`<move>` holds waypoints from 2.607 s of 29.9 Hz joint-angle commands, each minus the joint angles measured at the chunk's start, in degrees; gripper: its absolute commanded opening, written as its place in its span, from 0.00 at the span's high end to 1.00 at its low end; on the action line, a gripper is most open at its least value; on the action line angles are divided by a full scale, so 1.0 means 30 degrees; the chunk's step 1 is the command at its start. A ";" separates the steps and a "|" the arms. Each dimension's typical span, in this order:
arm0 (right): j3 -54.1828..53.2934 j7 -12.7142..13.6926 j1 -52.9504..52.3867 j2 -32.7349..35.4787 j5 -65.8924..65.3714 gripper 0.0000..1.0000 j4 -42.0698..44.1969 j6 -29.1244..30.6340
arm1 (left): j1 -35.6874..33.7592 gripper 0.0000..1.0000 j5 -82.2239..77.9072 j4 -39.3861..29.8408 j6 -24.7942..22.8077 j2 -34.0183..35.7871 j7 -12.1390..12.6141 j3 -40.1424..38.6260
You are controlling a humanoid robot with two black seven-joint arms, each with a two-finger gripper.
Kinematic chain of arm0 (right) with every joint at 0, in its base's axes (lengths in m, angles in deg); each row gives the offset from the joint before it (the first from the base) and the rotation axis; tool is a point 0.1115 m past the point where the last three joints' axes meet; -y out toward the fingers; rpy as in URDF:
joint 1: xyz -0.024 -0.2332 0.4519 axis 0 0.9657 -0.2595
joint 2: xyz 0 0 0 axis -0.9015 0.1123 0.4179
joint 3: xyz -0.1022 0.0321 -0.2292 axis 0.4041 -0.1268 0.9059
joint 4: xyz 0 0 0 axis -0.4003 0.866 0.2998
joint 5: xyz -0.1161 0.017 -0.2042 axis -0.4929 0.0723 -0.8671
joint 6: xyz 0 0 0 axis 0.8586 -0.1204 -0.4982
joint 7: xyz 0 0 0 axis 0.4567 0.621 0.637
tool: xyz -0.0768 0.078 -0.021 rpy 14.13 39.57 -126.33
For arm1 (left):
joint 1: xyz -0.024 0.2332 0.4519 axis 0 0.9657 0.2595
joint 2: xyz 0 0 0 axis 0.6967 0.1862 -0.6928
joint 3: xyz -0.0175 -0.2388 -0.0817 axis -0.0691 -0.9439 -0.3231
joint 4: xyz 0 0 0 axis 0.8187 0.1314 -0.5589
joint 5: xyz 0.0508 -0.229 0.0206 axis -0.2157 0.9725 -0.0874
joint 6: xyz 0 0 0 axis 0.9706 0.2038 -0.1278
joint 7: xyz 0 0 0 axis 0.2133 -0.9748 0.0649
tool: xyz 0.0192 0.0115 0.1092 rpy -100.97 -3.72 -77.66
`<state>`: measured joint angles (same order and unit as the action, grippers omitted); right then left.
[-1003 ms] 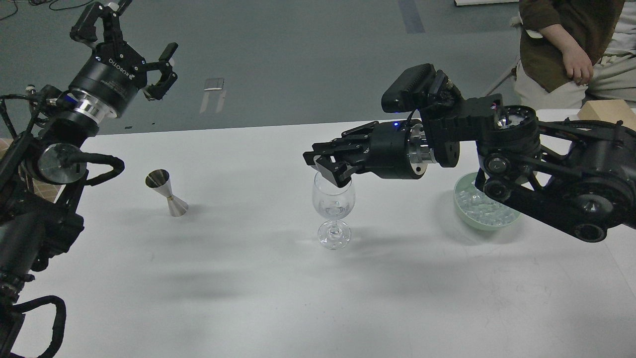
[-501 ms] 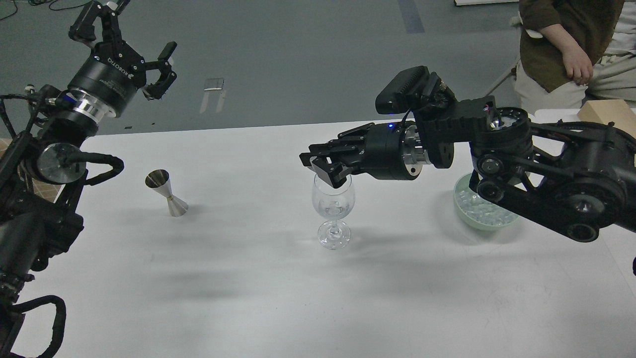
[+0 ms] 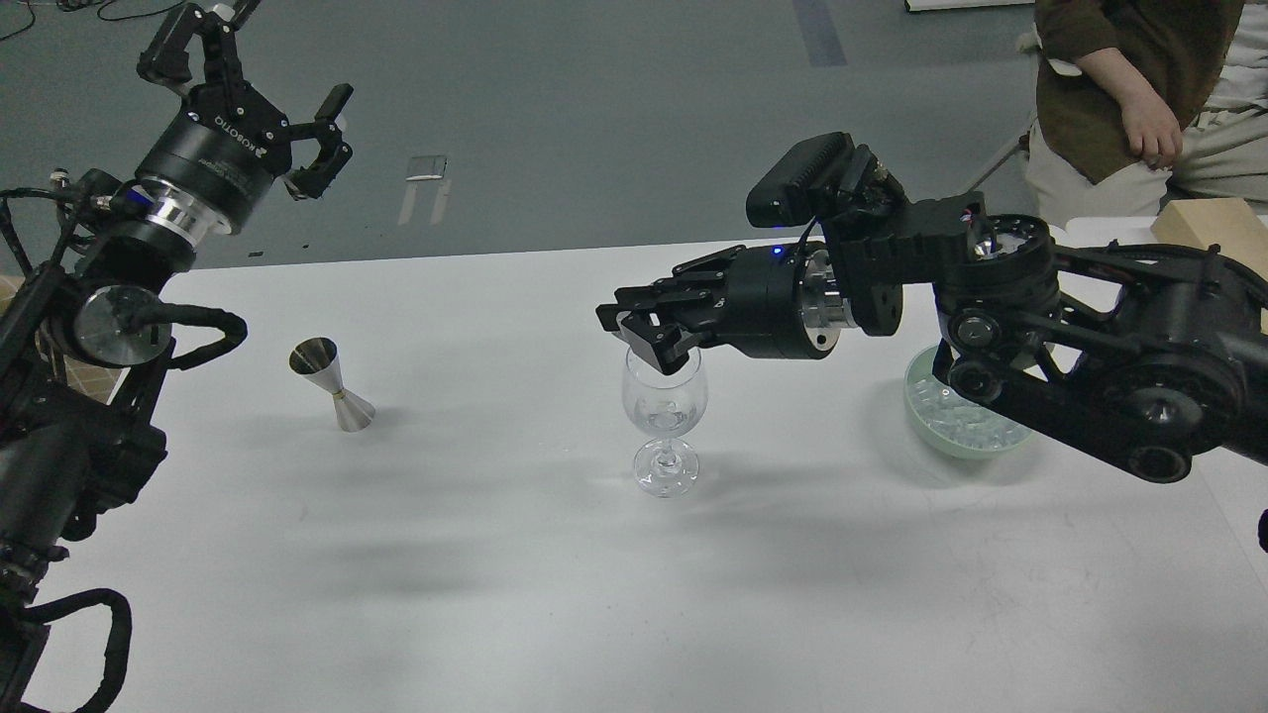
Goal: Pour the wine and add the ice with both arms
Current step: 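Open the right hand above the wine glass to drop the ice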
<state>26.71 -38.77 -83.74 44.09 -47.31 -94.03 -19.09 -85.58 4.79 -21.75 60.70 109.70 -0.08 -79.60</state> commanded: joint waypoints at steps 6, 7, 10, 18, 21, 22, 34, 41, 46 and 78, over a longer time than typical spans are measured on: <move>0.0029 -0.0058 0.0001 0.0050 0.0086 0.97 -0.0224 -0.0003 | 0.0004 0.02 0.0000 0.0005 0.0000 0.0000 0.0000 0.0031; 0.0029 -0.0058 0.0001 0.0050 0.0086 0.97 -0.0282 -0.0003 | -0.0025 0.02 0.0000 0.0005 0.0000 0.0000 0.0000 0.0031; 0.0174 -0.0058 0.0001 0.0050 0.0086 0.97 -0.0312 -0.0003 | -0.0025 0.02 0.0000 0.0005 0.0000 0.0000 0.0000 0.0031; 0.0293 -0.0087 0.0001 0.0079 0.0086 0.96 -0.0313 -0.0003 | 0.0004 0.02 0.0029 0.0005 0.0000 0.0000 0.0000 0.0002; 0.0293 -0.0088 0.0001 0.0079 0.0115 0.96 -0.0312 -0.0003 | 0.0004 0.02 0.0000 0.0005 0.0000 0.0000 0.0000 0.0002; 0.0293 -0.0059 0.0001 0.0079 0.0086 0.94 -0.0312 -0.0003 | 0.0004 0.02 0.0000 0.0063 0.0000 0.0000 0.0000 0.0002; 0.0293 -0.0058 0.0001 0.0108 0.0086 0.88 -0.0312 -0.0003 | 0.0004 0.02 0.0000 0.0064 0.0000 0.0000 0.0000 0.0002; 0.0322 -0.0058 0.0001 0.0138 0.0057 0.88 -0.0195 -0.0003 | 0.0004 0.02 0.0000 0.0064 0.0000 0.0000 0.0000 0.0002; 0.0322 -0.0058 0.0031 0.0343 0.0086 0.88 -0.0283 -0.0003 | -0.0025 0.02 0.0000 0.0064 0.0000 0.0000 0.0000 0.0002; 0.0147 -0.0029 0.0411 0.0403 0.0028 0.43 -0.0195 -0.0003 | -0.0025 0.02 0.0000 0.0064 0.0000 0.0000 0.0000 -0.0028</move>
<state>27.58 -38.93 -82.84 45.73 -47.13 -94.78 -19.11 -85.65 4.79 -21.56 60.70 109.70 -0.08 -79.68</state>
